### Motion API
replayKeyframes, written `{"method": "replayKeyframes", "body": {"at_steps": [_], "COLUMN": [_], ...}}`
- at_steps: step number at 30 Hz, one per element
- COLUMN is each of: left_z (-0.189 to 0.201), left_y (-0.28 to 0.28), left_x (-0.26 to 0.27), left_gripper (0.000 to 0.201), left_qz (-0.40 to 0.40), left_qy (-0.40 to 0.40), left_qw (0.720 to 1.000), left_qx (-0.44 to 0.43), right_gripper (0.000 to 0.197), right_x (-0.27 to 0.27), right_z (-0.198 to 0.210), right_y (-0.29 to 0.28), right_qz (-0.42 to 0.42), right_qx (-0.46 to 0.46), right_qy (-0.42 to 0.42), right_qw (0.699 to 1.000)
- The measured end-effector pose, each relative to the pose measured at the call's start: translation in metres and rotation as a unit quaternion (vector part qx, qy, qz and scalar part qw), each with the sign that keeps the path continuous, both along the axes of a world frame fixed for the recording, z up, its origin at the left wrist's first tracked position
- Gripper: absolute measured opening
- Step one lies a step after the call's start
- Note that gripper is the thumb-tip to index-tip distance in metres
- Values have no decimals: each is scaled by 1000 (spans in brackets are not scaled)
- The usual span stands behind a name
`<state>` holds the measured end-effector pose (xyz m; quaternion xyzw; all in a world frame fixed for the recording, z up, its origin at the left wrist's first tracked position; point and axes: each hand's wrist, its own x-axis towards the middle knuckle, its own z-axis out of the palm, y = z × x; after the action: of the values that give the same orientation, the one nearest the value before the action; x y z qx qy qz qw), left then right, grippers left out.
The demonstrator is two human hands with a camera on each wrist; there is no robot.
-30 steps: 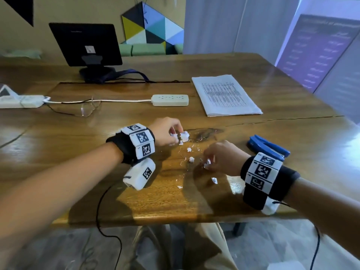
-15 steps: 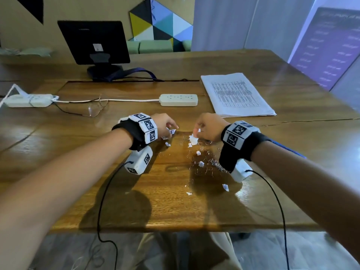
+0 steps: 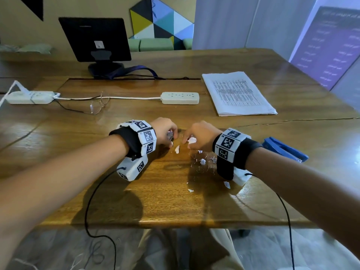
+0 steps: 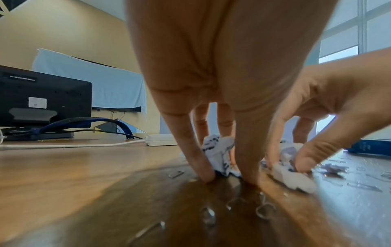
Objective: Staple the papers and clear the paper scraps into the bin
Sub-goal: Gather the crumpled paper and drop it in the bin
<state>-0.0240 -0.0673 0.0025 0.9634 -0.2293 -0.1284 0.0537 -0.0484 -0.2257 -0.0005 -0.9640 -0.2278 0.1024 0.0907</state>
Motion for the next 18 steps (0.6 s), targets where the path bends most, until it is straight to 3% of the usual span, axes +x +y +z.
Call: {"method": "replayKeyframes", "body": {"at_steps": [8, 13, 18], "left_z": [1, 7, 9], "left_y": [-4, 0, -3], "left_x": [-10, -13, -19], "left_gripper": [15, 13, 17], "left_qz": [6, 54, 70], "left_qy": [-9, 9, 36], "left_qw": [1000, 995, 991], "left_qx": [-24, -84, -109], "right_gripper": [12, 7, 6], "right_x": [3, 4, 3], "right_z": [-5, 6, 16], "right_y": [5, -2, -16], "right_qz": [-52, -94, -119], "right_qx": [18, 90, 92], "right_qy": [-16, -34, 15], "right_qw": [998, 991, 989]}}
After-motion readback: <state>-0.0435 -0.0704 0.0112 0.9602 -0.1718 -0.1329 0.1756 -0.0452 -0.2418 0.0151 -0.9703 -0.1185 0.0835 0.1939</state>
